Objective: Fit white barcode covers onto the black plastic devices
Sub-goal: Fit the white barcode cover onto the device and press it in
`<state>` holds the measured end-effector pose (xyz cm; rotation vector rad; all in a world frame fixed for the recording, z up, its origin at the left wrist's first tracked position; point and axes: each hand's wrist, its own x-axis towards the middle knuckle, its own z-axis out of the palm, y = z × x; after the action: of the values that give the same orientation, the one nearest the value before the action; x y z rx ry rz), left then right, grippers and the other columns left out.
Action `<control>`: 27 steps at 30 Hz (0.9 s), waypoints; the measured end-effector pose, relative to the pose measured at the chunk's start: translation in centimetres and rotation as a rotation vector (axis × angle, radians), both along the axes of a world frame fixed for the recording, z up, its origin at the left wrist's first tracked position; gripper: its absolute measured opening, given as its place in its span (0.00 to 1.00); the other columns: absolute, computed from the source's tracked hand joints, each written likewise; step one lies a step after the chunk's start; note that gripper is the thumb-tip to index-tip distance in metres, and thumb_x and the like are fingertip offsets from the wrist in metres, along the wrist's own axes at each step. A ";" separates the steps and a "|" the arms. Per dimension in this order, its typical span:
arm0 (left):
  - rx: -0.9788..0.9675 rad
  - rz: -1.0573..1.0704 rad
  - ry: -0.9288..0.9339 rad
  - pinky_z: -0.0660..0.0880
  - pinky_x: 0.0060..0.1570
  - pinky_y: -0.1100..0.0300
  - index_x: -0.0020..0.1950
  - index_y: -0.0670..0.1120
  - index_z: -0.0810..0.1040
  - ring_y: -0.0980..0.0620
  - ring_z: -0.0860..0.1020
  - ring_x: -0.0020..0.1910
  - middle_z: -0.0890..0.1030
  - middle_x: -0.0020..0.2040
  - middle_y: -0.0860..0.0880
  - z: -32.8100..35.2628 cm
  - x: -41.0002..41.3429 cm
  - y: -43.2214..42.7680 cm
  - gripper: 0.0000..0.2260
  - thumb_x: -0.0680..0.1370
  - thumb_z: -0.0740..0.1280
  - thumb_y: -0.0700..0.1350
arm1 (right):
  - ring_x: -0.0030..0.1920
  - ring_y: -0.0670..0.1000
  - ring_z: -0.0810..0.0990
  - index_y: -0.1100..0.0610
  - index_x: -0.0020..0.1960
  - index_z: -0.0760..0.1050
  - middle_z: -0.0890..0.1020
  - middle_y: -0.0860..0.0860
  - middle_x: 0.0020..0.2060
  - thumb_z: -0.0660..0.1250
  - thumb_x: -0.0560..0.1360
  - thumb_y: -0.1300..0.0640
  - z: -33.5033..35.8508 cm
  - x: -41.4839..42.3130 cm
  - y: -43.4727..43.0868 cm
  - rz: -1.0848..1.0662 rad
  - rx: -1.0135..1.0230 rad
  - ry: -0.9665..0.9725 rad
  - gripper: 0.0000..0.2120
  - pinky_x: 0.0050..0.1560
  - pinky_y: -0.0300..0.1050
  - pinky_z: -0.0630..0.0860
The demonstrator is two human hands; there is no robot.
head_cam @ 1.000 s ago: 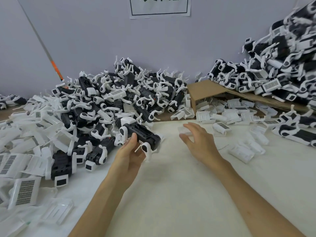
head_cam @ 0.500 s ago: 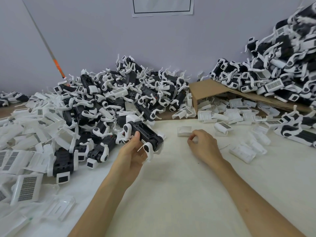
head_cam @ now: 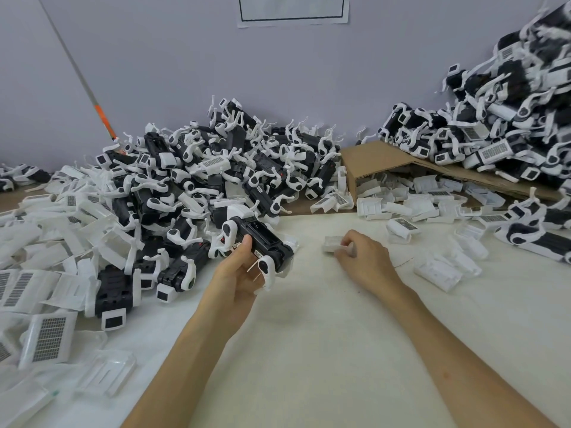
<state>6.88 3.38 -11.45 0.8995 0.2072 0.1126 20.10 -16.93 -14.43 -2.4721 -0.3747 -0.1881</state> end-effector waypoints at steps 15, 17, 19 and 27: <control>0.142 0.057 -0.052 0.78 0.47 0.61 0.67 0.36 0.77 0.41 0.79 0.59 0.79 0.64 0.33 -0.3 0.2 0.1 0.29 0.72 0.70 0.54 | 0.46 0.49 0.80 0.48 0.64 0.78 0.80 0.47 0.55 0.77 0.72 0.63 3.0 -4.7 2.9 0.510 0.637 0.157 0.23 0.50 0.41 0.78; 0.147 0.037 -0.067 0.80 0.43 0.62 0.63 0.38 0.80 0.44 0.84 0.52 0.84 0.57 0.38 -0.4 0.1 0.1 0.26 0.73 0.69 0.54 | 0.49 0.45 0.80 0.45 0.66 0.76 0.79 0.46 0.58 0.75 0.74 0.61 3.0 -4.7 2.9 0.527 0.677 0.177 0.23 0.53 0.39 0.77; 0.149 0.045 -0.078 0.79 0.37 0.65 0.56 0.40 0.82 0.51 0.85 0.41 0.86 0.46 0.44 -0.3 0.1 0.0 0.21 0.72 0.70 0.54 | 0.48 0.41 0.80 0.45 0.66 0.75 0.80 0.44 0.54 0.74 0.75 0.59 3.0 -4.9 3.0 0.518 0.728 0.189 0.22 0.52 0.37 0.77; 0.407 0.080 -0.090 0.80 0.44 0.60 0.50 0.51 0.87 0.52 0.84 0.46 0.87 0.51 0.47 -0.7 0.1 -0.5 0.16 0.68 0.73 0.58 | 0.33 0.44 0.78 0.57 0.46 0.74 0.81 0.41 0.35 0.75 0.67 0.47 3.5 -5.2 3.4 0.464 0.810 0.180 0.17 0.34 0.38 0.75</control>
<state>6.94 2.86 -12.14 1.2889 0.1381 0.2761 14.94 -13.51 -10.94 -1.5455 -0.6328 0.0722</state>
